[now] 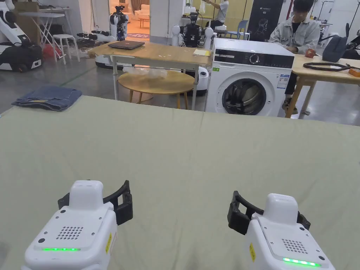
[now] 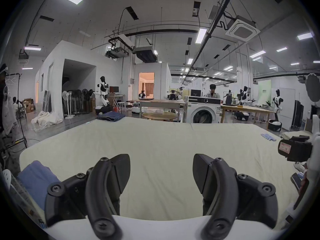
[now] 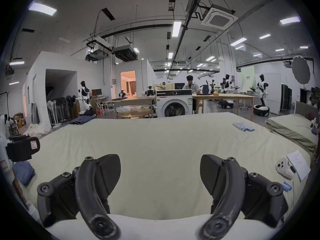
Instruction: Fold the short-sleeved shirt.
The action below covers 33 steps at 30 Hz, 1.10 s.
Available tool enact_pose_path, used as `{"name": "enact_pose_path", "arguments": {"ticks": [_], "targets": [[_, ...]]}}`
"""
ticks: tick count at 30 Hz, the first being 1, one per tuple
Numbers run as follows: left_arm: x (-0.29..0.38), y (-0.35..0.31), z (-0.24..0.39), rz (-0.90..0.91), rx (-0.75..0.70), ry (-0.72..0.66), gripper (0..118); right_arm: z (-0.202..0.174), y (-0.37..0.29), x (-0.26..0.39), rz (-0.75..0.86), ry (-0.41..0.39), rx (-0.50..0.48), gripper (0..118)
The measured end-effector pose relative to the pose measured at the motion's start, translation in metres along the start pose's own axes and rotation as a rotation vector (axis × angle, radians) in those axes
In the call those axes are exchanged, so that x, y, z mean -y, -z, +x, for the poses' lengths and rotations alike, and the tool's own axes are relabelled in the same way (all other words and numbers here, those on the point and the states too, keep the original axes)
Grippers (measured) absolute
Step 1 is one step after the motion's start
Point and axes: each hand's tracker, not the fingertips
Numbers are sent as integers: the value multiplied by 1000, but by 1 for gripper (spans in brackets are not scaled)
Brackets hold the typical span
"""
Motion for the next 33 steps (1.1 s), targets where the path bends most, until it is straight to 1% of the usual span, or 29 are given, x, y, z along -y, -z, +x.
{"name": "enact_pose_path", "arguments": {"ticks": [3, 5, 7, 8, 10, 17, 20, 33], "targets": [[-2, -1, -1, 12, 20, -26, 77, -1, -3, -4, 0, 13, -1, 96], [-3, -1, -3, 28, 29, -52, 80, -4, -5, -7, -1, 4, 26, 96], [-4, -1, -5, 39, 38, -76, 85, -6, -5, -10, -4, 0, 57, 96], [-4, 0, -7, 42, 43, -76, 85, -7, -5, -11, -5, -2, 71, 96], [-4, 2, -7, 56, 45, -69, 85, -7, -6, -13, -4, 6, 69, 96], [-3, 6, -8, 77, 29, -4, 85, -3, -3, -19, -7, 51, 83, 96], [-3, 5, -7, 84, 27, 16, 85, -2, -2, -20, -14, 49, 90, 96], [-15, 2, -5, 90, 6, 15, 85, 2, 0, -17, -50, 42, 94, 96]]}}
